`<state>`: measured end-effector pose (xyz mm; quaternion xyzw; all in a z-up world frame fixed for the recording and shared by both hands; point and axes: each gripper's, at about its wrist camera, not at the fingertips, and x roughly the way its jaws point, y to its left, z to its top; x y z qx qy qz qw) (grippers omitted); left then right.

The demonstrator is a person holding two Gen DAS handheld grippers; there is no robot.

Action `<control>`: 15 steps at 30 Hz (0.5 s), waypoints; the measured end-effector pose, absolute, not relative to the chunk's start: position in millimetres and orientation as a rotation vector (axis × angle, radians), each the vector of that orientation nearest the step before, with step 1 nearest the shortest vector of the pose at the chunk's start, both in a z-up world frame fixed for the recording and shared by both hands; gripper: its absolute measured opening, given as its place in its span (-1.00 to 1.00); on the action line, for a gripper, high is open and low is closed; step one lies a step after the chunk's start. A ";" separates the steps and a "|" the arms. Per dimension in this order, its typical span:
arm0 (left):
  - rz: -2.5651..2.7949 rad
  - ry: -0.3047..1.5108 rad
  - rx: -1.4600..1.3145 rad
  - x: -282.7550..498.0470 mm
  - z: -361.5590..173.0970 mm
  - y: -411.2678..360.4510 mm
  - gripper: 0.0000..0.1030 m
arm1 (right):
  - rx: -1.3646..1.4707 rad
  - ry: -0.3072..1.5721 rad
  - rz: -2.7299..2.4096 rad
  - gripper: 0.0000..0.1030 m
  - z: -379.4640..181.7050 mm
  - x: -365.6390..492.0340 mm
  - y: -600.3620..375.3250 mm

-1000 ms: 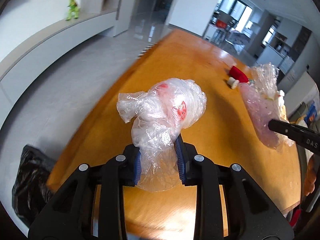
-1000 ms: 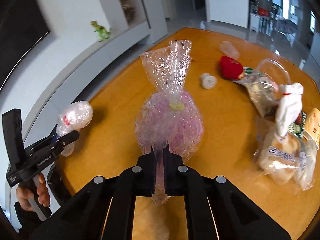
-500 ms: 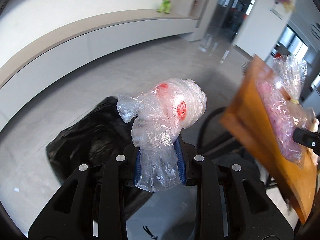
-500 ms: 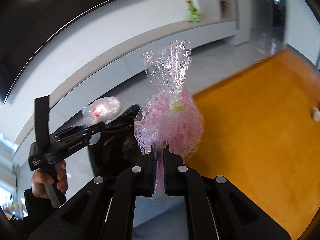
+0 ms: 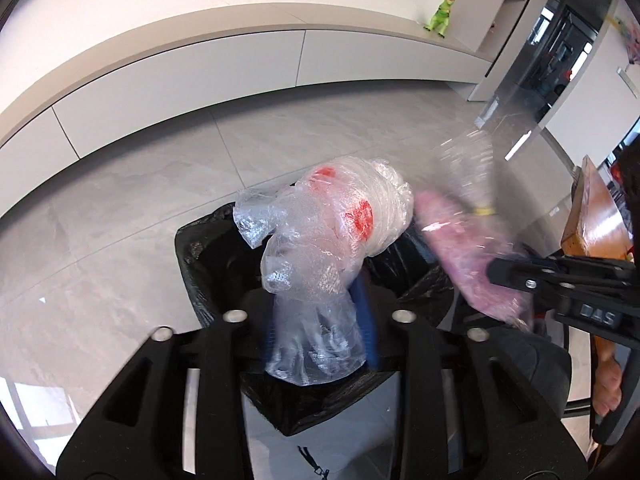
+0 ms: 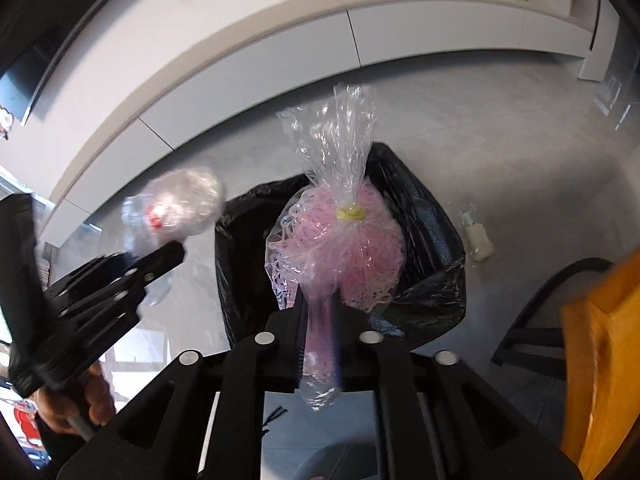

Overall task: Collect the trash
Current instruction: 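Carry both bags to the black trash bag and open both tools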

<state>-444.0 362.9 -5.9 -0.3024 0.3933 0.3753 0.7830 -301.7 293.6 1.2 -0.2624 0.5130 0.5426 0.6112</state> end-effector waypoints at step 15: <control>0.790 0.825 -0.528 -425.5 26.8 334.3 0.88 | -0.472 1.042 1.291 0.10 55.3 -267.5 219.7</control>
